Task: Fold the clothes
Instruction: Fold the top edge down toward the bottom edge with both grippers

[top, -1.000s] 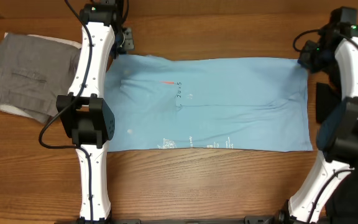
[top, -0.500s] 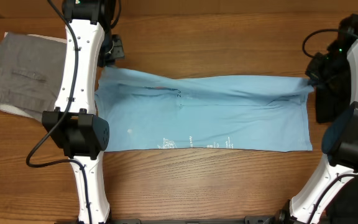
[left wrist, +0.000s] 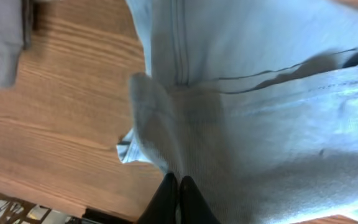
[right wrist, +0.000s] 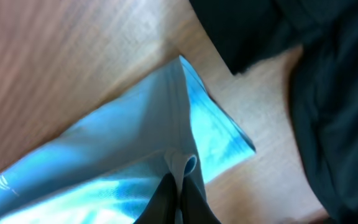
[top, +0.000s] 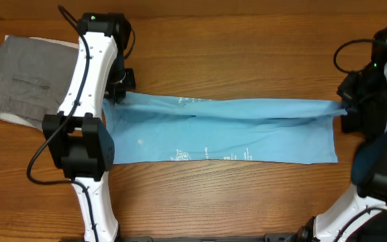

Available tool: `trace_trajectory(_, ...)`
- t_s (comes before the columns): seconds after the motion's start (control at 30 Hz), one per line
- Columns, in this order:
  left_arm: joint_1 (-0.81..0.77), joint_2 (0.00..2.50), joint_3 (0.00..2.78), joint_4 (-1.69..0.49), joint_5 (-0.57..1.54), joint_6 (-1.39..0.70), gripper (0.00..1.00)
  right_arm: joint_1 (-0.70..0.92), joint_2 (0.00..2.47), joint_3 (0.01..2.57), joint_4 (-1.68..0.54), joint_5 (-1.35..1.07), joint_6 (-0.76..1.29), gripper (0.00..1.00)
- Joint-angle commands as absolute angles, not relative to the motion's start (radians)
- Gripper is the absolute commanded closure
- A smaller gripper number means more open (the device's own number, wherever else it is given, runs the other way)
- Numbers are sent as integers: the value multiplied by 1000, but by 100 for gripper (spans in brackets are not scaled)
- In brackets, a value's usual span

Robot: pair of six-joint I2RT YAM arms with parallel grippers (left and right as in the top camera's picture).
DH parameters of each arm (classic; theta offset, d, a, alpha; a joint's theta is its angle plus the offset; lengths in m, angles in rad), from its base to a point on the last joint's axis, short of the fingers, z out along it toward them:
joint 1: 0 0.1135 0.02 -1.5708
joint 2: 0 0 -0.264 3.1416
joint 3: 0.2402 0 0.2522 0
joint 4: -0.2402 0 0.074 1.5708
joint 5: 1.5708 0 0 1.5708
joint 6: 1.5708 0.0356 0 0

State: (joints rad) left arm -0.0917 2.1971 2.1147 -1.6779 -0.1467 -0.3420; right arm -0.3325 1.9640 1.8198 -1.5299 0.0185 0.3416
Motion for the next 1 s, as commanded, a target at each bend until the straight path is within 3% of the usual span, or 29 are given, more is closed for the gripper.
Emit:
trace_trajectory(0.0,-93,2099,2006,-1667,-133,-366,96,-338,1913,1717,-1515,45,360,96)
trace_trajectory(0.5,-84,2098,1559,-1499,-135,-359,96,-445,1913,1338,-1289,137,420,96)
trace_trajectory(0.97,-47,2098,1541,-1495,-160,-360,96,-447,1913,1328,-1295,93,418,96)
